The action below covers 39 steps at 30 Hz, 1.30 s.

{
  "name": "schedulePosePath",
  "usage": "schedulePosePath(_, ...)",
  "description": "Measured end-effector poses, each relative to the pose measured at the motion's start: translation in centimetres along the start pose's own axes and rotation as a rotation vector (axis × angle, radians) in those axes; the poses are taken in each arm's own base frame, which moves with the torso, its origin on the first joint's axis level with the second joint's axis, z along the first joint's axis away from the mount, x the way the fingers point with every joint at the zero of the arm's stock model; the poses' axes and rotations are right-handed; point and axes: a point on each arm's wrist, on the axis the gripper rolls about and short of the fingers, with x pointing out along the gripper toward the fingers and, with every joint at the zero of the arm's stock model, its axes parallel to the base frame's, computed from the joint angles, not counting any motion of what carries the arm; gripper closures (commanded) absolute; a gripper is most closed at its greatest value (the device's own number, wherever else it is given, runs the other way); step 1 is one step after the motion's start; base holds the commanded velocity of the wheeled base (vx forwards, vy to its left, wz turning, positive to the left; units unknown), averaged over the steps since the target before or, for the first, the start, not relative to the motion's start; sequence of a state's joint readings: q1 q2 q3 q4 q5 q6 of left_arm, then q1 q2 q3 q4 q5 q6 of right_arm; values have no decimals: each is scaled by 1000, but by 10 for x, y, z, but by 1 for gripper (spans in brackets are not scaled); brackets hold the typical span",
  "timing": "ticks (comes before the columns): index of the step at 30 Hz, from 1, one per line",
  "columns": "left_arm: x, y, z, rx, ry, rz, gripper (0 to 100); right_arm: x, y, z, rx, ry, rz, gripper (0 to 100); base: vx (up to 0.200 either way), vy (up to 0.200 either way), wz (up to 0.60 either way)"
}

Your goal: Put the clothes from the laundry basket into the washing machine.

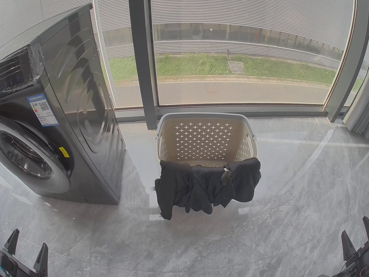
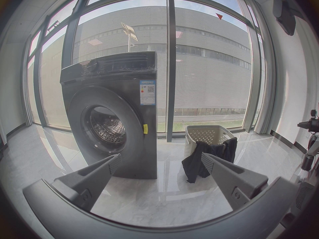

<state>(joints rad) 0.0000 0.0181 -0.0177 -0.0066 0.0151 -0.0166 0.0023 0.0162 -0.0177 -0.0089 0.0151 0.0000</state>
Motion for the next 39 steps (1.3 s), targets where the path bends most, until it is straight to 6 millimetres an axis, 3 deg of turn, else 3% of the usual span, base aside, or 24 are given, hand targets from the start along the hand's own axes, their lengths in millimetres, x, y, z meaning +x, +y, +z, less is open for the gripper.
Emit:
schedulePosePath(7, 0, 0, 0, 0, -1, 1, 0, 0, 0, 0, 0, 0, 1, 0, 0, 0, 0)
schedulePosePath(25, 0, 0, 0, 0, 0, 1, 0, 0, 0, 0, 0, 0, 0, 0, 200, 0, 0)
schedulePosePath(39, 0, 0, 0, 3, 1, 2, 0, 0, 0, 0, 0, 0, 0, 0, 0, 0, 0)
